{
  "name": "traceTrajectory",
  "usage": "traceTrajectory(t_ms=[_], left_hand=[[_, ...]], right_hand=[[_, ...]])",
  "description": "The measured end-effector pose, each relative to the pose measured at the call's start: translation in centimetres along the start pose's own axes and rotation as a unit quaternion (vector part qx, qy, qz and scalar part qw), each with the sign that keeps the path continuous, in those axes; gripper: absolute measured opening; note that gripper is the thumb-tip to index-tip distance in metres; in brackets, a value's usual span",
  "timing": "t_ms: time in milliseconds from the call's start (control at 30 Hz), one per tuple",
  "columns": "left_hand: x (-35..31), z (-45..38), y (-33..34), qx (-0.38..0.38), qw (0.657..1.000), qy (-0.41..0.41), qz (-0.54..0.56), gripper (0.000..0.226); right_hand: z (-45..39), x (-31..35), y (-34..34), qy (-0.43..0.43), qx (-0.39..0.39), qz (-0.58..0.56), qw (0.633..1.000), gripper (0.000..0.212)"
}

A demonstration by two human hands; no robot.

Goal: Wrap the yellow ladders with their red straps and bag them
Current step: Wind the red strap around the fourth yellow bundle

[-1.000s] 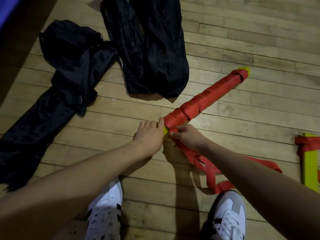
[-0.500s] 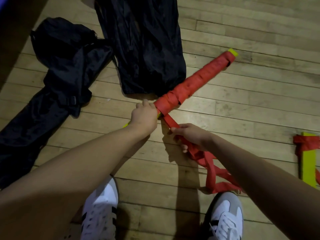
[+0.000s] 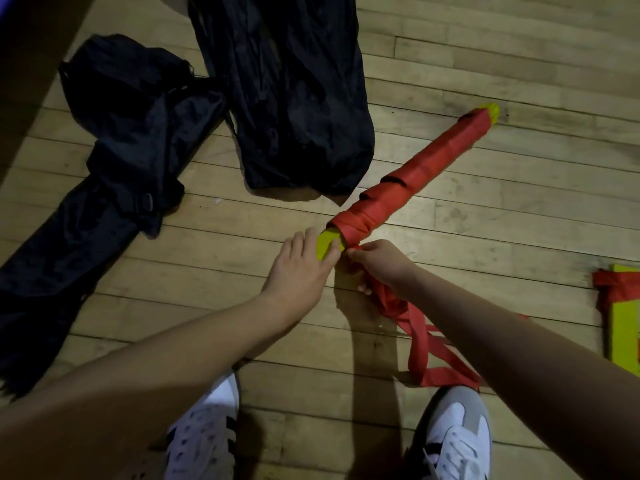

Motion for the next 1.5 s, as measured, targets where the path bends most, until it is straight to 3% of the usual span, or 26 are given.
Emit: traceTrajectory(t_ms=[200, 400, 533, 633, 833, 1067, 1200, 1500], left_hand=[[0.7, 0.0, -1.5, 0.075, 0.974, -0.104, 0.188, 0.068], [2.1, -1.6, -2.5, 0.100, 0.980, -0.141, 0.096, 0.051], [3.2, -3.1, -2.1, 0.119, 0.979, -0.147, 0.071, 0.055], [4.2, -4.2, -1.9, 0.101, 0.982, -0.153, 0.048, 0.062], [3.5, -2.7, -1.1, 0.043, 0.993, -0.109, 0.000, 0.064], [0.6, -0.4, -1.4, 0.052, 0.996, -0.049, 0.059, 0.063], [-0.3, -0.6, -2.1, 0.087, 0.987, -0.087, 0.104, 0.060], [1.6, -3.1, -2.9, 0.139, 0.963, -0.169, 0.156, 0.057]], right_hand=[[0.5, 0.3, -0.1, -0.021, 0.072, 0.092, 0.993, 0.020], [1.2, 0.3, -1.0, -0.058, 0.097, 0.209, 0.971, 0.024], [1.8, -0.2, -0.3, -0.029, 0.216, -0.007, 0.976, 0.003], [1.9, -0.6, -0.1, -0.005, 0.252, -0.087, 0.964, 0.020], [1.1, -0.6, -0.2, -0.018, 0.208, -0.098, 0.973, 0.017], [1.2, -0.1, -0.3, -0.019, 0.115, -0.050, 0.992, 0.014], [1.6, -0.1, 0.0, -0.032, 0.112, -0.033, 0.993, 0.025], [2.0, 0.9, -0.5, -0.041, 0.091, 0.058, 0.993, 0.023]])
Point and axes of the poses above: each hand's wrist, its own z-axis away from the middle knuckle, its own y-axis out of the palm, x = y × z, the point moved 4 cm from there along -z, towards the middle knuckle, and after that the axes turned 2 degrees about x, right-handed, at the moved point
